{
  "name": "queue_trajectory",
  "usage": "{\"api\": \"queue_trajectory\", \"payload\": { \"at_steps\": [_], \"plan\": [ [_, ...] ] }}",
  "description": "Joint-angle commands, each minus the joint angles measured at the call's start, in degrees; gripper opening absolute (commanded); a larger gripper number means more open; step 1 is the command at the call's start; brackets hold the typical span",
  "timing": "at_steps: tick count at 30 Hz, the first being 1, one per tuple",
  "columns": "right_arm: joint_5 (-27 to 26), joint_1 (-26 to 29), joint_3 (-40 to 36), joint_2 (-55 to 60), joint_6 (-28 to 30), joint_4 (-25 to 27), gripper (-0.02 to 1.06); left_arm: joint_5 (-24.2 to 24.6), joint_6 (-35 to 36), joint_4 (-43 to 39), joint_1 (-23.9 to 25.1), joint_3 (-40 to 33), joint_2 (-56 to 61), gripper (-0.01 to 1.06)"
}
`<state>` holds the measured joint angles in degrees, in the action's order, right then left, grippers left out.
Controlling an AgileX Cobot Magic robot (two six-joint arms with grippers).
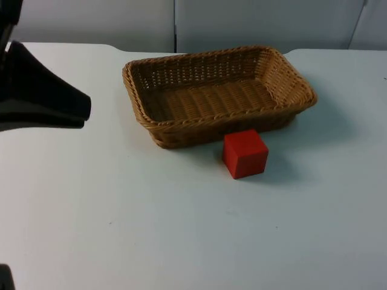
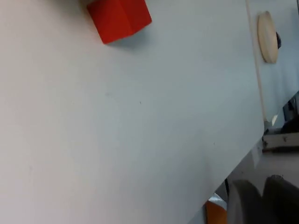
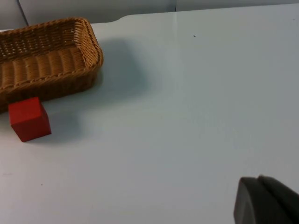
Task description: Pick up the basket with the left hand and place the cube into the basket with the right hand.
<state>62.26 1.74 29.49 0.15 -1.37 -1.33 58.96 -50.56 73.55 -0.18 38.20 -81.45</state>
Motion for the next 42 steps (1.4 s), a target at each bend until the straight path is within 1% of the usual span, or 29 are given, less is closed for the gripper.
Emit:
{"api": "queue_trajectory", "payload": {
  "at_steps": [1,3,5,7,8,10,11,15,17,18,19,20,21,22,23,24,25,26,28,33,35,37,38,40,42],
  "plan": [
    [-0.4,0.4,-0.3,-0.2,0.3,0.1,0.00,-0.2,0.0,2.2,0.0,2.1,-1.5,0.14],
    [-0.4,0.4,-0.3,-0.2,0.3,0.1,0.00,-1.2,0.0,2.3,0.0,4.4,-2.9,0.14],
    [-0.4,0.4,-0.3,-0.2,0.3,0.1,0.00,-3.8,0.1,2.3,-0.1,5.8,-3.7,0.14],
    [-0.4,0.4,-0.3,-0.2,0.3,0.1,0.00,-8.2,0.1,2.3,-0.3,7.2,-4.7,0.14],
    [-0.4,0.4,-0.3,-0.2,0.3,0.1,0.00,-8.2,0.1,2.3,-0.3,7.2,-4.7,0.14],
    [-0.4,0.4,-0.3,-0.2,0.3,0.1,0.00,-11.8,0.1,2.3,-0.3,8.4,-5.8,0.14],
    [-0.4,0.4,-0.3,-0.2,0.3,0.1,0.00,-12.6,0.1,2.3,-0.3,9.1,-6.7,0.14],
    [-0.4,0.4,-0.3,-0.2,0.3,0.1,0.00,-11.5,0.3,2.3,-0.3,11.8,-10.5,0.14],
    [-0.4,0.4,-0.3,-0.2,0.3,0.1,0.00,-9.2,0.6,2.3,-0.3,13.7,-13.2,0.15],
    [-0.4,0.4,-0.3,-0.2,0.3,0.1,0.00,-7.8,0.6,2.3,-0.3,14.5,-14.8,0.19],
    [-0.4,0.4,-0.3,-0.2,0.3,0.1,0.00,-6.8,1.2,2.3,-0.4,15.2,-16.2,0.27],
    [-0.4,0.4,-0.3,-0.2,0.3,0.1,0.00,-6.8,1.2,2.3,-0.4,15.2,-16.2,0.27],
    [-0.4,0.4,-0.3,-0.2,0.3,0.1,0.00,-6.2,1.7,2.1,-0.8,15.8,-17.3,0.38],
    [-0.4,0.4,-0.3,-0.2,0.3,0.1,0.00,-6.3,3.0,1.8,-1.4,16.7,-19.2,0.53],
    [-0.4,0.4,-0.3,-0.2,0.3,0.1,0.00,-6.9,4.7,1.8,-1.9,17.1,-20.3,0.63],
    [-0.4,0.4,-0.3,-0.2,0.3,0.1,0.00,-6.9,4.7,1.8,-1.9,17.1,-20.3,0.63],
    [-0.4,0.4,-0.3,-0.2,0.3,0.1,0.00,-7.6,6.0,2.0,-2.3,17.7,-21.3,0.70],
    [-0.4,0.4,-0.3,-0.2,0.3,0.1,0.00,-7.9,6.5,2.3,-2.4,18.3,-22.2,0.73],
    [-0.4,0.4,-0.3,-0.2,0.3,0.1,0.00,-7.9,6.6,2.5,-2.7,19.2,-23.6,0.72],
    [-0.4,0.4,-0.3,-0.2,0.3,0.1,0.00,-9.8,6.1,2.5,-3.6,22.3,-26.6,0.70],
    [-0.4,0.4,-0.3,-0.2,0.3,0.1,0.00,-12.2,5.5,1.7,-4.4,24.2,-28.0,0.69],
    [-0.4,0.4,-0.3,-0.2,0.3,0.1,0.00,-16.5,5.5,-1.1,-5.6,26.4,-29.6,0.69],
    [-0.4,0.4,-0.3,-0.2,0.3,0.1,0.00,-16.5,5.5,-1.1,-5.6,26.4,-29.6,0.69],
    [-0.4,0.4,-0.3,-0.2,0.3,0.1,0.00,-19.4,5.5,-2.5,-6.3,27.8,-30.9,0.69],
    [-0.4,0.4,-0.3,-0.2,0.3,0.1,0.00,-21.3,5.5,-2.9,-6.8,29.0,-31.9,0.69]
  ]
}}
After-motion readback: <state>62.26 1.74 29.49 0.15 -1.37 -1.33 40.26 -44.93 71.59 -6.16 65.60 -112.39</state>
